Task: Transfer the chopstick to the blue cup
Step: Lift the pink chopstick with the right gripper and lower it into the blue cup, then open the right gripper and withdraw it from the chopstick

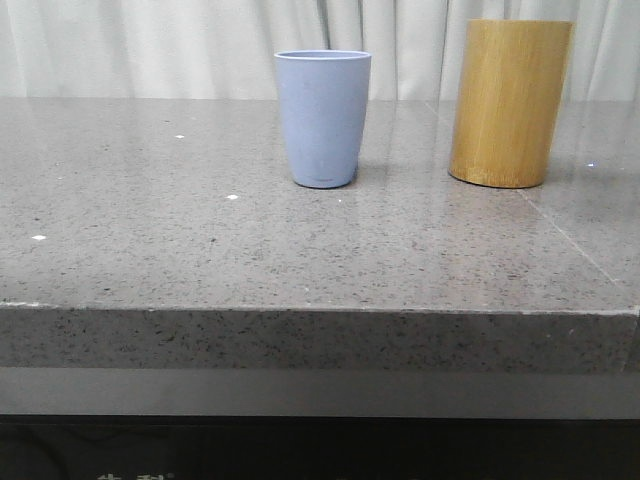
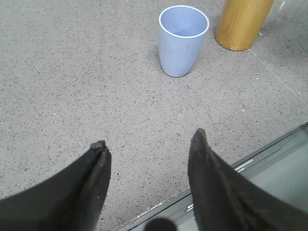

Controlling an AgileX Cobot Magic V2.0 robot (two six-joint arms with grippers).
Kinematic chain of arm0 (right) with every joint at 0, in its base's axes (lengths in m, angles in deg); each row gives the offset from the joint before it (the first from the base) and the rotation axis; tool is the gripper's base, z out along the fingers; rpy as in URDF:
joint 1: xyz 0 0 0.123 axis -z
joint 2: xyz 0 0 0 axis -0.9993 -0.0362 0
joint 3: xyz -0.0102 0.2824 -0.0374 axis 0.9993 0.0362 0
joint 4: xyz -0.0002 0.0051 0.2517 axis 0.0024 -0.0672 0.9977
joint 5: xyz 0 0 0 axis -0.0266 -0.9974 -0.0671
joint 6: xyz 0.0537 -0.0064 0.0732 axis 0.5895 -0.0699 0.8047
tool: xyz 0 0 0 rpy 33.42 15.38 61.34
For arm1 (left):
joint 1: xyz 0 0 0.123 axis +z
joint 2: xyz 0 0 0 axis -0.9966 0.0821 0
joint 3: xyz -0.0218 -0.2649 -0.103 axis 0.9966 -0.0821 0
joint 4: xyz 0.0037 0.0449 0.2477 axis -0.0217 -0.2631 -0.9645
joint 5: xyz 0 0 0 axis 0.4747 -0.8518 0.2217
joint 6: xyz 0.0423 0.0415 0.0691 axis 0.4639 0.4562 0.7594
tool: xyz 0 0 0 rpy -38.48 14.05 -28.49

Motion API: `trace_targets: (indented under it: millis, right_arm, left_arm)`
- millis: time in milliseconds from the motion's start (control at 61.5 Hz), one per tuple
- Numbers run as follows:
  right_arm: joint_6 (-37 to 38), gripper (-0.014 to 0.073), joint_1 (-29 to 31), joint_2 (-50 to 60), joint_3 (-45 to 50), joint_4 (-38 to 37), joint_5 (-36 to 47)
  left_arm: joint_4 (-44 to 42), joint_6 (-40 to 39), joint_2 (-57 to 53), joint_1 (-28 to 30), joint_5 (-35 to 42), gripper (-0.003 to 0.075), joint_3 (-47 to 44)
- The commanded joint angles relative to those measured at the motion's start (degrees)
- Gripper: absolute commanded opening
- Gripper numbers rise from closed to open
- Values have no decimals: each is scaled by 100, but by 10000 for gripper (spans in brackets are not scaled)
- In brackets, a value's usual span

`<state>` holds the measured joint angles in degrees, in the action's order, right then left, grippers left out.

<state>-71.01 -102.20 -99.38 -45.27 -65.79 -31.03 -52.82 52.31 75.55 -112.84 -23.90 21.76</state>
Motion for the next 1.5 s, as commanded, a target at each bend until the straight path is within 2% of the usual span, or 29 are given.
trace_targets:
  millis: [0,179,455,553,699,797,1008,1154,1333,1480]
  right_arm:
    - [-81,-66,-382,-62,-94,-134,517]
    - [-81,-66,-850,-640,-94,-402,725]
    - [-81,-53,-901,-1358,-94,-478,877]
    - [-81,55,-901,-1432,-94,-478,922]
    - [-81,305,-901,-1403,-94,-481,960]
    - [-81,384,-901,-1330,-159,-519,909]
    - [92,383,-848,-746,-179,-741,490]
    - [722,383,-583,-28,134,-974,400]
    - [848,383,-361,1076,1193,-1413,477]
    - [969,383,-288,2199,2444,-1547,746]
  left_arm:
    - [70,-31,1,15,444,365,153]
    - [70,-31,1,15,444,365,153]
    - [70,-31,1,15,537,365,153]
    - [70,-31,1,15,537,365,153]
    - [70,-31,1,15,546,365,153]
    - [70,-31,1,15,546,365,153]
    - [70,-31,1,15,546,365,153]
    - [70,-31,1,15,546,365,153]
    - [70,-31,1,15,546,365,153]
    - [70,-31,1,15,546,365,153]
